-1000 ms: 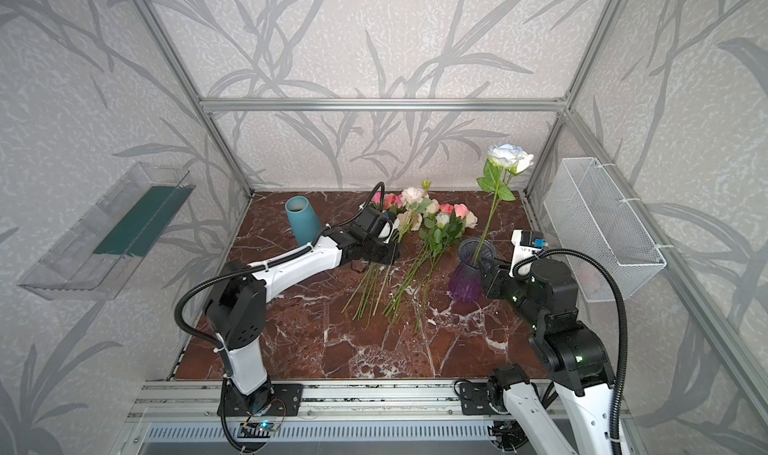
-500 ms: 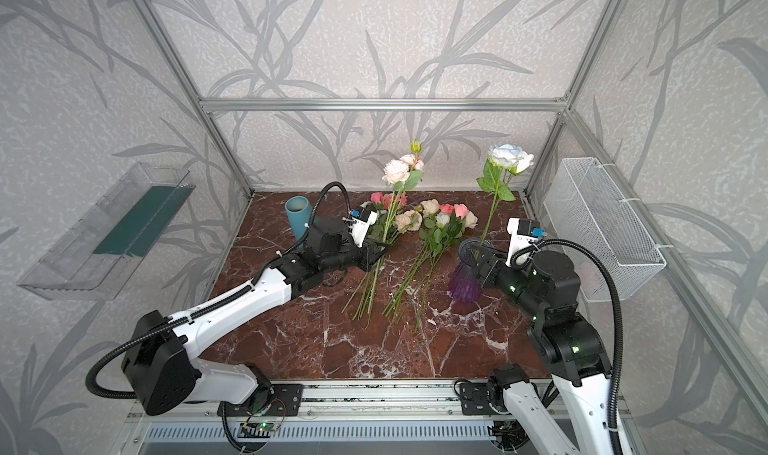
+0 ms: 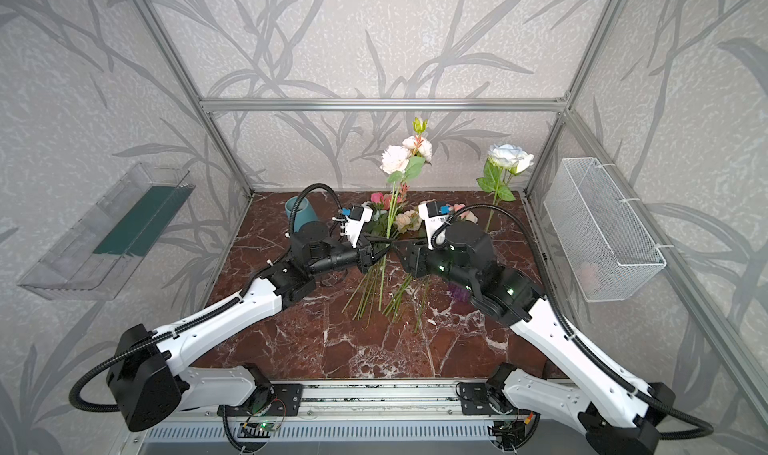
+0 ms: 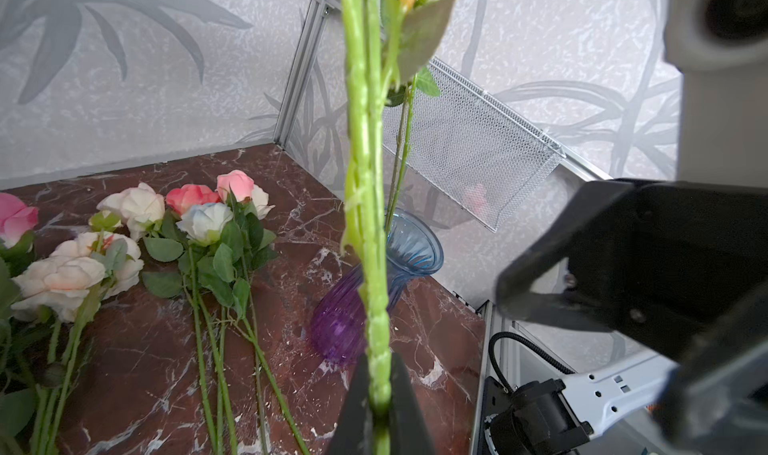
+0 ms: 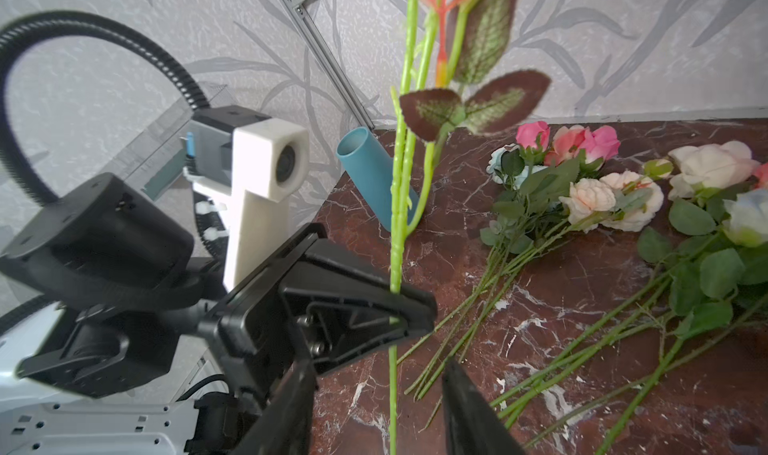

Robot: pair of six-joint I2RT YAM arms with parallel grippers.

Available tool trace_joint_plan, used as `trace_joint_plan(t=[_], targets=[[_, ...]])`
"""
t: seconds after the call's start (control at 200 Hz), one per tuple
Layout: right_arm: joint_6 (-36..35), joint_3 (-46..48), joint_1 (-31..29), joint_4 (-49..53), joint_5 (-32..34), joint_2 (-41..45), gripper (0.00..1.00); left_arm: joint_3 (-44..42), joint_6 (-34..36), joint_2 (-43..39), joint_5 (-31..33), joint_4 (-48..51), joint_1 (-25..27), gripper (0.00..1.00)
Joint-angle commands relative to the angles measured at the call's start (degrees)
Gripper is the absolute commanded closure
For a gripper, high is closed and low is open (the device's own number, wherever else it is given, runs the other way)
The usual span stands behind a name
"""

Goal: Arrange the flowers into the vase
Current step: 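Lift the pink roses with the left gripper and hand them to the right gripper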

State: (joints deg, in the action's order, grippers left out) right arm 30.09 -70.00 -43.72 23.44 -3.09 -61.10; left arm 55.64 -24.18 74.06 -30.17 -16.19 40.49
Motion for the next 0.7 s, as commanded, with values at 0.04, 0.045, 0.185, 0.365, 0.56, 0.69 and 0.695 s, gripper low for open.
trace_joint_plan(t=[0.04, 0.045, 0.185, 0.365, 0.56, 0.69, 0.695], targets=[[-2.82, -4.89, -0.48, -3.86, 4.63, -3.99, 0.50, -0.69, -0.16, -2.32, -1.20, -2.89, 0.46, 1.00], [-2.82, -4.89, -0.48, -3.86, 4.63, -3.99, 0.50, -0.70, -0.16, -2.29, -1.20, -2.89, 0.51, 1.00], [-2.86, -6.71, -0.48, -3.77, 4.95, -7.49, 0.56, -0.66, -0.06, -2.60, -1.38, -2.72, 0.57, 1.00], [-1.40, -6.41, -0.48, -5.62, 3.32, -9.04, 0.83, -0.82, 0.54, -3.01, -0.56, -2.24, 0.57, 1.00], [-0.99, -5.25, -0.48, -7.08, 3.09, -7.91, 0.93, -0.96, -0.96, -2.54, 0.72, -2.36, 0.58, 1.00], [-1.31, -4.66, -0.48, -7.79, 3.43, -6.87, 0.94, -0.62, -1.21, -2.43, 1.85, -1.32, 0.56, 0.59], [-1.41, -4.64, -0.48, -7.79, 3.48, -6.81, 0.94, -0.62, -1.22, -2.43, 1.95, -1.27, 0.56, 0.57]])
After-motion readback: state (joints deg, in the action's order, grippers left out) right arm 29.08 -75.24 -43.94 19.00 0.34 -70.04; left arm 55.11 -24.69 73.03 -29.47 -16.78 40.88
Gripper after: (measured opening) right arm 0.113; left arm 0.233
